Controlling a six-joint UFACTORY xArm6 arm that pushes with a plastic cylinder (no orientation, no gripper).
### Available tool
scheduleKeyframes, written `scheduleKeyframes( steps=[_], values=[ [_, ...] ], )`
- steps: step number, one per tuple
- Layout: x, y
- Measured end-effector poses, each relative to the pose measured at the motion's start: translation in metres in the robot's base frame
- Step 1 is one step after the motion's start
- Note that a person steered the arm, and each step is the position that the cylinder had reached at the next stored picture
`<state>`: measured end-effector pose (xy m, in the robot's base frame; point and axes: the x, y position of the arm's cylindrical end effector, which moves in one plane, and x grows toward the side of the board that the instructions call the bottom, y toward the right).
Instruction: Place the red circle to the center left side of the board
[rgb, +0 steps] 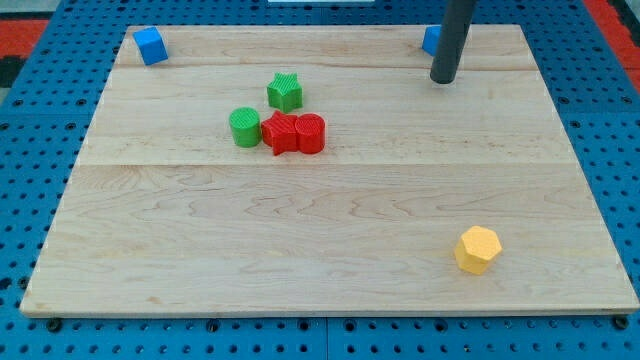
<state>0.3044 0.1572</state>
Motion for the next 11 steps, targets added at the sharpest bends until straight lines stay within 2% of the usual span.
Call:
scheduleKeyframes(
  steps=[2,4,5,6,7,8,9,10,11],
  values=[
    [0.015,-0.001],
    [0.053,-0.023],
    [0.069,-0.081],
    [0.068,-0.142],
    [0.081,-0.149],
    [0.140,-0.173],
    [0.148,-0.134],
    [0.160,-0.143],
    [0.155,-0.235]
  ],
)
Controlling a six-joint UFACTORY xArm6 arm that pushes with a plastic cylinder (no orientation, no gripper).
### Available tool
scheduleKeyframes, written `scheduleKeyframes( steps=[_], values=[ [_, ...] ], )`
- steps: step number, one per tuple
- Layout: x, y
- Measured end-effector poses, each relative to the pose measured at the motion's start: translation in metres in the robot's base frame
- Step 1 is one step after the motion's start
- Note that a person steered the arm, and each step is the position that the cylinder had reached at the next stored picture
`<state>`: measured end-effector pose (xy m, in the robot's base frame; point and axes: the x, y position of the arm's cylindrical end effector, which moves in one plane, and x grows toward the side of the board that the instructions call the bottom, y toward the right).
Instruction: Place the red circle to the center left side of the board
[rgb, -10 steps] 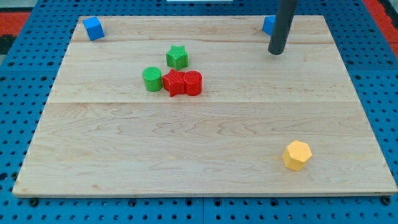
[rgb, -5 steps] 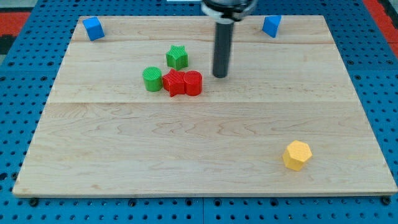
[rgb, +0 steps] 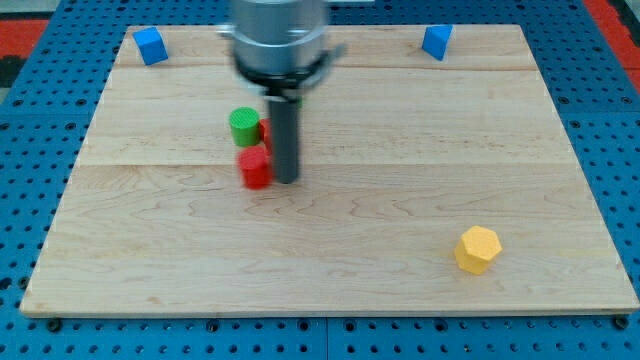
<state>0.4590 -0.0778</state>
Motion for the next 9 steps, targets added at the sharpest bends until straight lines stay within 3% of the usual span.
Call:
scheduleKeyframes(
  steps=[1,2,6,9],
  values=[
    [-0.004,-0.091],
    [-0.019,-0.126],
    [-0.020,-0.134],
    [-0.056,-0.140]
  ],
)
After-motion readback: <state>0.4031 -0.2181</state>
